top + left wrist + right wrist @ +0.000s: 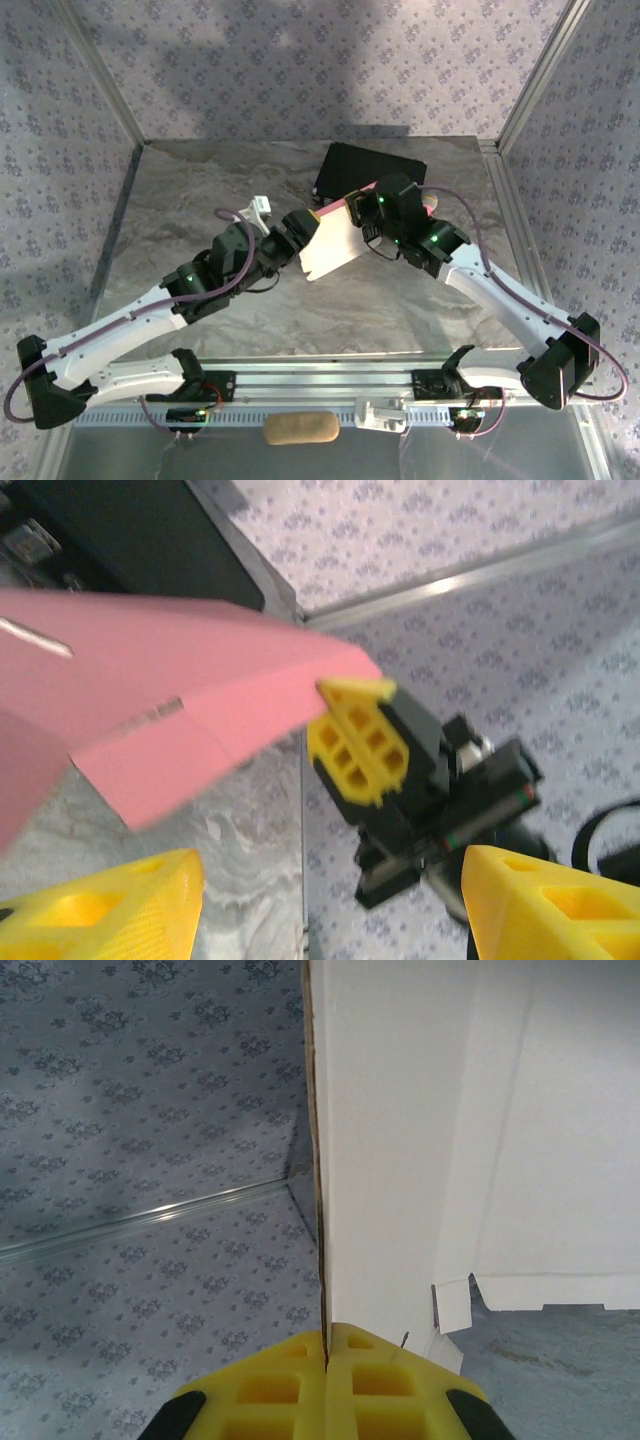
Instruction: Fold the paper box
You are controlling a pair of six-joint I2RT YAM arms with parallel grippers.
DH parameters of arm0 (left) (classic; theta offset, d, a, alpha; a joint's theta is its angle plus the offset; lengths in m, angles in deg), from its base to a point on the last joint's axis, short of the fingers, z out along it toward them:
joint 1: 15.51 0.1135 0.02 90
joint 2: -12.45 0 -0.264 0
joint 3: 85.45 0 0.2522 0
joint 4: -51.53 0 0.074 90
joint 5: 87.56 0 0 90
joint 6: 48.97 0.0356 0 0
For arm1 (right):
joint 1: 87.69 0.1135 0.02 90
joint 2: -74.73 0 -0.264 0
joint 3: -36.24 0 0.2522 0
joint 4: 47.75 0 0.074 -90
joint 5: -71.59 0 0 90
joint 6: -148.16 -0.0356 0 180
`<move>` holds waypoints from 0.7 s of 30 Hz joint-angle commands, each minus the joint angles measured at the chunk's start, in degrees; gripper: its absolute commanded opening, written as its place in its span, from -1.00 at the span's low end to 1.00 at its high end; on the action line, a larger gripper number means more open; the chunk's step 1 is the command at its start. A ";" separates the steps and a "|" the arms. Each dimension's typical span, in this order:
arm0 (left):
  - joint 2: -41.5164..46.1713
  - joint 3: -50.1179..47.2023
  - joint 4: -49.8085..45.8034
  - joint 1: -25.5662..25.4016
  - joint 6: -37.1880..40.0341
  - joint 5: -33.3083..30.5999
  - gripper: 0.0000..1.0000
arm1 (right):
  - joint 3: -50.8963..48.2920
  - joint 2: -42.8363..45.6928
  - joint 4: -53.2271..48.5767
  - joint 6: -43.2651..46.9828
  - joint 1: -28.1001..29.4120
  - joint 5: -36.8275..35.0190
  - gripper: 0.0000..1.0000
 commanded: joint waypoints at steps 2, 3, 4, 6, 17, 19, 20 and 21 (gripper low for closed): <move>0.10 -0.30 2.83 1.88 -2.37 -0.64 0.36 | -0.46 1.06 0.50 -0.71 -0.64 0.01 -1.00; 0.00 -0.48 2.79 2.07 -2.46 -0.43 0.35 | -0.60 1.28 0.52 -0.80 -0.61 0.06 -1.00; -0.18 -0.70 2.77 2.32 -2.50 -0.22 0.35 | -0.56 1.45 0.41 -0.78 -0.71 0.01 -1.00; -0.39 -1.56 3.36 2.35 -3.30 0.17 0.33 | -0.53 1.73 0.21 -0.66 -0.87 0.02 -1.00; 0.34 3.00 1.07 -5.59 -1.75 -5.44 0.41 | -0.36 1.13 0.74 -1.00 -1.56 0.39 -1.00; -0.71 2.61 1.74 -6.09 -2.84 -4.81 0.44 | 0.55 1.02 0.20 -0.99 -1.67 0.45 -1.00; -1.00 2.29 2.03 -6.09 -3.23 -4.89 0.45 | 1.08 1.02 -0.20 -0.95 -1.66 0.28 -1.00; -0.98 1.93 2.01 -6.09 -3.34 -5.93 0.45 | 1.49 1.02 -0.62 -0.99 -1.54 0.30 -1.00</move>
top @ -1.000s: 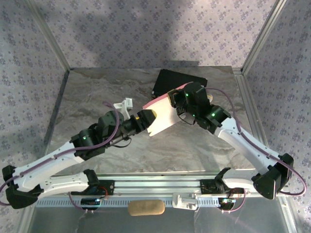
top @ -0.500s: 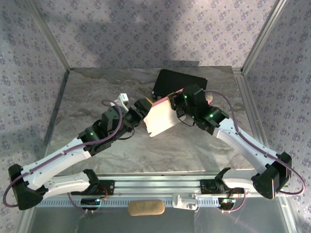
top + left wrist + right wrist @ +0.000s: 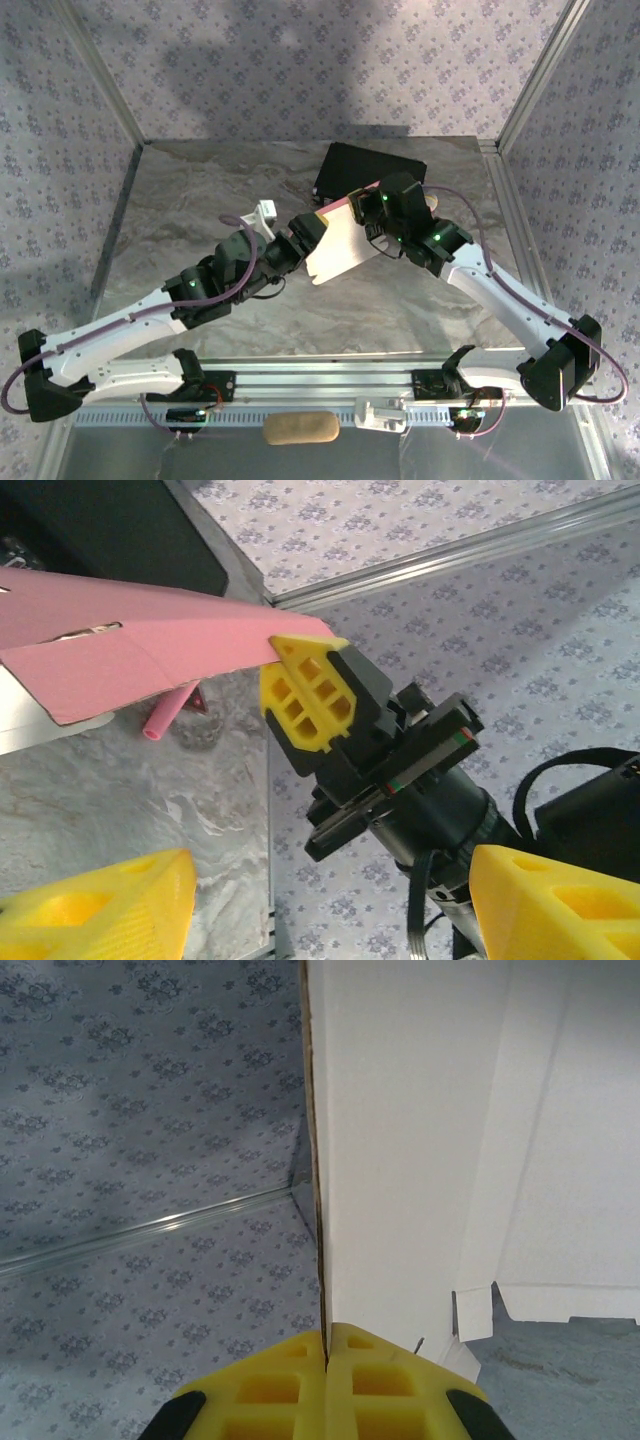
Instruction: Fold the paper box
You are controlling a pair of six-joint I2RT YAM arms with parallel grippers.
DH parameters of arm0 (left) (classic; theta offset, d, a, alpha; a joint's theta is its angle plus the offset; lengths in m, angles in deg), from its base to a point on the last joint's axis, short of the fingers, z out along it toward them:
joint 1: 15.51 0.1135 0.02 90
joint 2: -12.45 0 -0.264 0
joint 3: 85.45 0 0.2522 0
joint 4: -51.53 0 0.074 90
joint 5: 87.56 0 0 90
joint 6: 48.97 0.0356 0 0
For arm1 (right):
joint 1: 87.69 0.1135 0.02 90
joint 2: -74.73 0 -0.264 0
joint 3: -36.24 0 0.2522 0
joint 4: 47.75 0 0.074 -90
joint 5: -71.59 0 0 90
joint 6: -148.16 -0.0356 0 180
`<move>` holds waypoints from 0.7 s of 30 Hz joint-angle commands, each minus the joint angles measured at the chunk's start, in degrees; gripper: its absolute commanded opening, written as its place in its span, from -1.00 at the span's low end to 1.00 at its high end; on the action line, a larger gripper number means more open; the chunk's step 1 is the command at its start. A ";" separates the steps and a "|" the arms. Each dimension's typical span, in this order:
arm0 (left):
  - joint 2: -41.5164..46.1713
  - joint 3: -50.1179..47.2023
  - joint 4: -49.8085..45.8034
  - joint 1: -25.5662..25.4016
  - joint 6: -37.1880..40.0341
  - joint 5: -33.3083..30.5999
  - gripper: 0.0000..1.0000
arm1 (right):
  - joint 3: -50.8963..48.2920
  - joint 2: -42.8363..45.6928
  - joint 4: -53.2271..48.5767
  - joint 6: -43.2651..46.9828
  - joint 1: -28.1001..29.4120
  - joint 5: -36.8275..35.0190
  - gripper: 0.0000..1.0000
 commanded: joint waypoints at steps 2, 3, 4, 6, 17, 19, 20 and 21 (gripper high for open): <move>-0.56 0.79 -0.20 0.47 -1.41 -4.10 0.45 | 3.67 0.69 -1.66 -0.84 0.06 -0.05 -1.00; -0.51 0.79 -0.26 1.24 -1.22 -3.78 0.45 | 4.25 0.79 -2.31 -0.82 0.24 -0.26 -1.00; -0.45 1.03 -0.55 2.22 -1.19 -3.34 0.45 | 4.58 1.04 -2.79 -0.86 0.41 -0.53 -1.00; -0.80 1.34 -0.41 3.71 -1.28 -2.17 0.45 | 4.94 1.56 -3.53 -1.16 0.71 -0.96 -1.00; -2.60 2.85 -2.25 7.70 -0.61 -0.73 0.21 | 5.87 3.65 -5.44 -1.75 2.16 -2.25 -1.00; -1.98 2.81 -3.32 8.50 -0.16 -1.14 0.10 | 6.13 3.79 -5.72 -1.70 2.33 -2.34 -1.00; -1.73 2.79 -3.53 8.85 0.16 -1.02 0.07 | 6.25 3.79 -5.81 -1.60 2.28 -2.20 -1.00; -1.44 2.82 -3.92 9.23 0.45 -0.82 0.05 | 6.20 3.79 -5.80 -1.67 2.29 -2.23 -1.00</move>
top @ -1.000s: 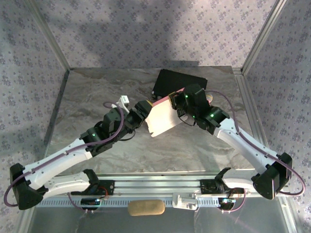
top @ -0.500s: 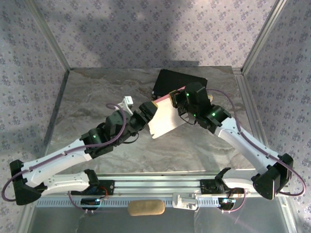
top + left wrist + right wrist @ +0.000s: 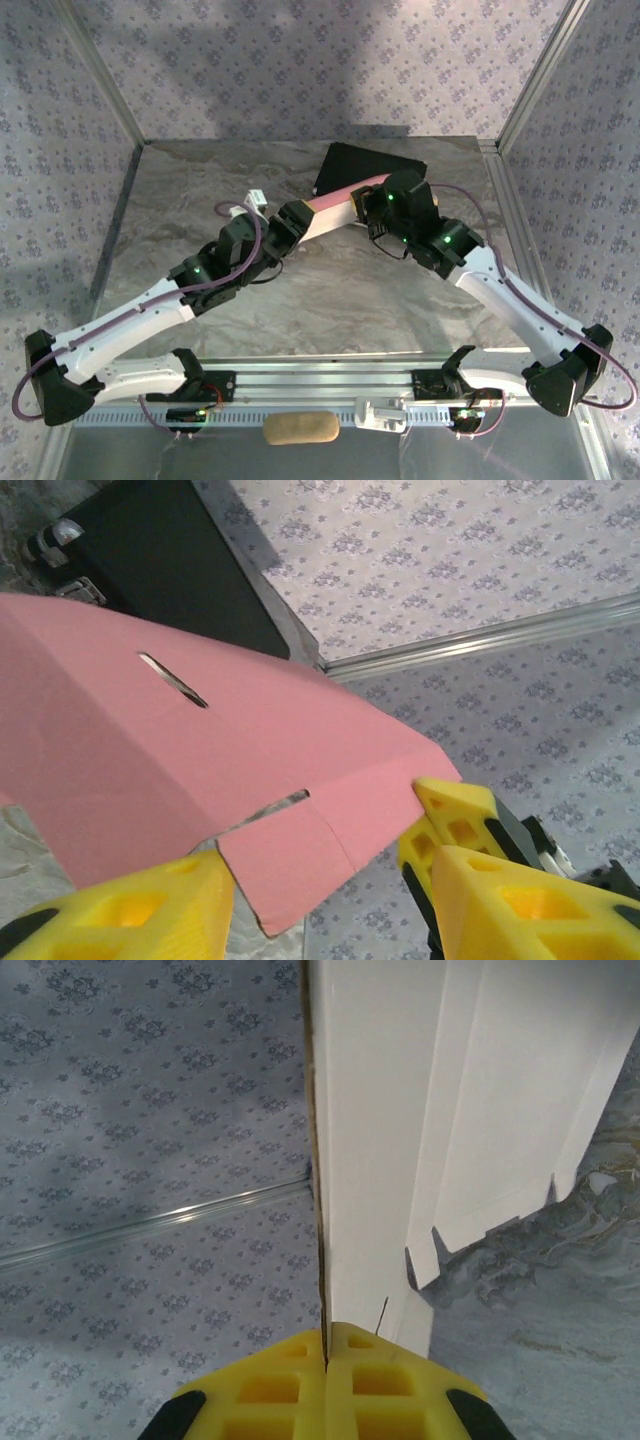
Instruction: Fold the paper box
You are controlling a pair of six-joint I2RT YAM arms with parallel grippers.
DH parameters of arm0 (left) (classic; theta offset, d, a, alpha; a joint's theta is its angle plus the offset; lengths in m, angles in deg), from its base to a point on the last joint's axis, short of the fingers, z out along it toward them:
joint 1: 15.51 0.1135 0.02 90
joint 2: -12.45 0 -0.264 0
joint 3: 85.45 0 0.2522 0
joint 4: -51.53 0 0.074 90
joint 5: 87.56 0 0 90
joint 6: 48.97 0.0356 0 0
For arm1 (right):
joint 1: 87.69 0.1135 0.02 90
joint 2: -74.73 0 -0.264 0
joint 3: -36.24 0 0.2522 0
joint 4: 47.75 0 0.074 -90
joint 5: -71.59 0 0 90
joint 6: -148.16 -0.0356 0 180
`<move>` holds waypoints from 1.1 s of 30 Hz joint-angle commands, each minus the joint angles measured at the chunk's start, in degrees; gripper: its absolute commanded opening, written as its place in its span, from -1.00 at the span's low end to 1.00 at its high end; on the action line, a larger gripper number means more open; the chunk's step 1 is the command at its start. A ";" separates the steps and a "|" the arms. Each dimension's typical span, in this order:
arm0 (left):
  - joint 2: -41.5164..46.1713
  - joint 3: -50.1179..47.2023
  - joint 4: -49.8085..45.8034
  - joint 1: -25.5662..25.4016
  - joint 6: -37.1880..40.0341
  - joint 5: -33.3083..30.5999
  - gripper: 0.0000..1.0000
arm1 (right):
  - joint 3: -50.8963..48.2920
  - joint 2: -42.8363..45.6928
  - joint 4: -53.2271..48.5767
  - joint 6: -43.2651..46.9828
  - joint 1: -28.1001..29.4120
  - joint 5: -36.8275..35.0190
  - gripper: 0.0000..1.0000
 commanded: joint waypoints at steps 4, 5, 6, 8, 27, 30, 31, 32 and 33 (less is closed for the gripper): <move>2.04 2.27 -2.92 1.80 1.61 0.24 -0.01 | 2.27 1.55 -0.76 -0.98 0.76 -0.77 -1.00; 2.02 2.40 -3.19 1.92 1.81 0.31 -0.02 | 2.37 1.56 -0.74 -0.98 0.85 -0.85 -1.00; 1.99 2.33 -3.51 2.01 1.84 0.47 -0.04 | 2.30 1.54 -0.68 -1.09 0.92 -0.96 -1.00; 2.10 1.88 -3.66 2.20 1.84 0.53 -0.10 | 2.35 1.47 -0.60 -1.11 1.00 -0.99 -1.00; 1.77 3.14 -8.34 2.40 6.79 6.43 -0.53 | 3.42 -0.78 0.56 -1.37 0.10 -0.25 -1.00; 1.35 3.75 -9.59 1.82 8.18 7.55 -0.53 | 4.19 -1.39 0.46 -1.23 0.09 -0.08 -1.00; 1.05 4.09 -10.41 1.62 8.80 7.70 -0.51 | 4.42 -1.58 0.39 -1.16 0.06 0.00 -1.00; 0.73 4.48 -11.24 1.50 9.37 7.95 -0.47 | 4.62 -1.73 0.38 -1.11 0.08 0.19 -1.00; 0.43 4.64 -11.50 1.38 9.97 8.48 -0.42 | 4.62 -1.78 0.39 -1.05 0.07 0.18 -1.00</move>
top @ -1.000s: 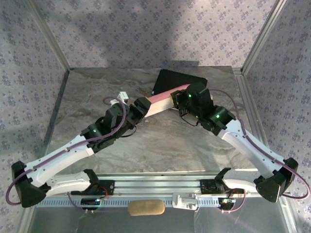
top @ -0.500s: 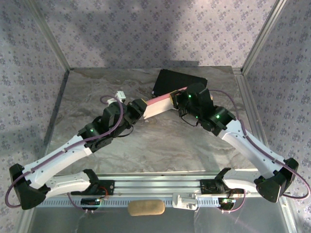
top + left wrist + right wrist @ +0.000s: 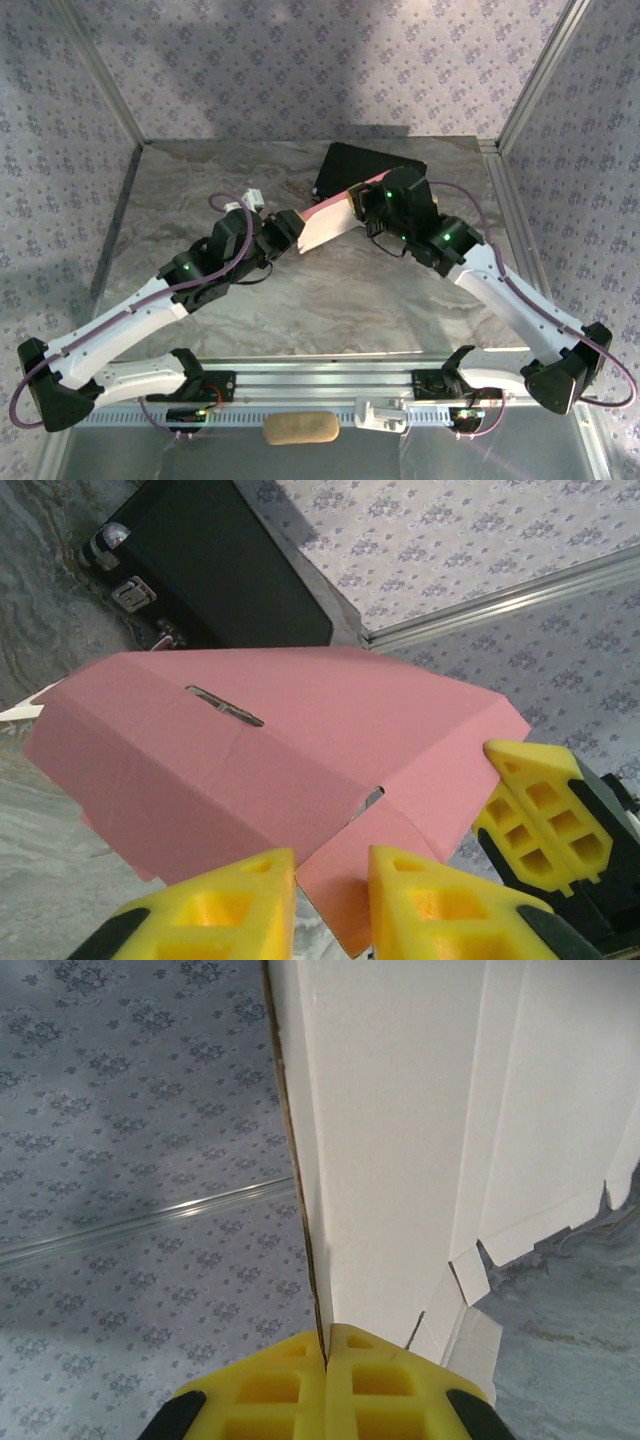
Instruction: Fold the paper box
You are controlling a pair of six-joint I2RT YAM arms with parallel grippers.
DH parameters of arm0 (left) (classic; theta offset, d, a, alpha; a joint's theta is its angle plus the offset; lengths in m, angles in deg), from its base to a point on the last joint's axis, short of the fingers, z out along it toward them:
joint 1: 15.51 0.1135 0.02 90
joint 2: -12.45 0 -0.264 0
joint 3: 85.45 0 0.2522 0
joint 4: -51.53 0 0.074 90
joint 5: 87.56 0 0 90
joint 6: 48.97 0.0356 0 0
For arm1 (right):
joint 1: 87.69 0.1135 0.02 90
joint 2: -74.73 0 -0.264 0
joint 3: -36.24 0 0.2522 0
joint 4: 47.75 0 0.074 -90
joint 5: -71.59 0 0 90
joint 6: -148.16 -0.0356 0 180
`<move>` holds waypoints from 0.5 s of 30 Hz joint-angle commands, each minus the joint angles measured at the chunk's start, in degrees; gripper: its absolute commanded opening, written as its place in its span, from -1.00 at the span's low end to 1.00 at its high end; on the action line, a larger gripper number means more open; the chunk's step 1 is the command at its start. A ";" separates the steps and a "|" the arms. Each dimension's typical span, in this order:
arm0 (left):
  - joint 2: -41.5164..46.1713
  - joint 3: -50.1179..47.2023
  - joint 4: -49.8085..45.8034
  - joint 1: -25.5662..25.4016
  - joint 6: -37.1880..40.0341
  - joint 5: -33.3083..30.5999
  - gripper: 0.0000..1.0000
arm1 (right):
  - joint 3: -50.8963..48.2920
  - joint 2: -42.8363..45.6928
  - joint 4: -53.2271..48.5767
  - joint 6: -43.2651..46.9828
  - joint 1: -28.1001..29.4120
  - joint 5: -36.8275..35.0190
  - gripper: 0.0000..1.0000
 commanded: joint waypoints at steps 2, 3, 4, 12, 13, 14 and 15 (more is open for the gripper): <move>-1.75 3.17 -2.77 -0.86 4.51 4.77 -0.25 | 2.58 -0.69 0.80 -0.47 -0.26 -0.01 -1.00; -2.44 3.81 -3.33 -0.86 5.25 5.70 -0.18 | 2.56 -0.73 0.94 -0.46 -0.26 0.00 -1.00; -3.27 4.94 -4.46 -1.05 6.12 6.38 -0.13 | 2.56 -0.77 0.87 -0.41 -0.30 0.06 -1.00; -5.21 7.12 -9.32 -2.00 8.49 6.86 0.04 | 2.85 -0.69 0.54 -0.41 -0.68 0.54 -1.00; -4.55 6.77 -8.91 -2.45 8.62 6.29 0.04 | 2.85 -0.64 0.45 -0.39 -0.74 0.52 -1.00; -3.73 6.31 -8.26 -3.24 8.61 5.38 0.07 | 2.79 -0.55 0.46 -0.31 -0.86 0.58 -1.00; -2.59 6.04 -6.67 -4.78 8.72 3.40 0.14 | 2.55 -0.51 0.61 -0.28 -0.99 0.52 -1.00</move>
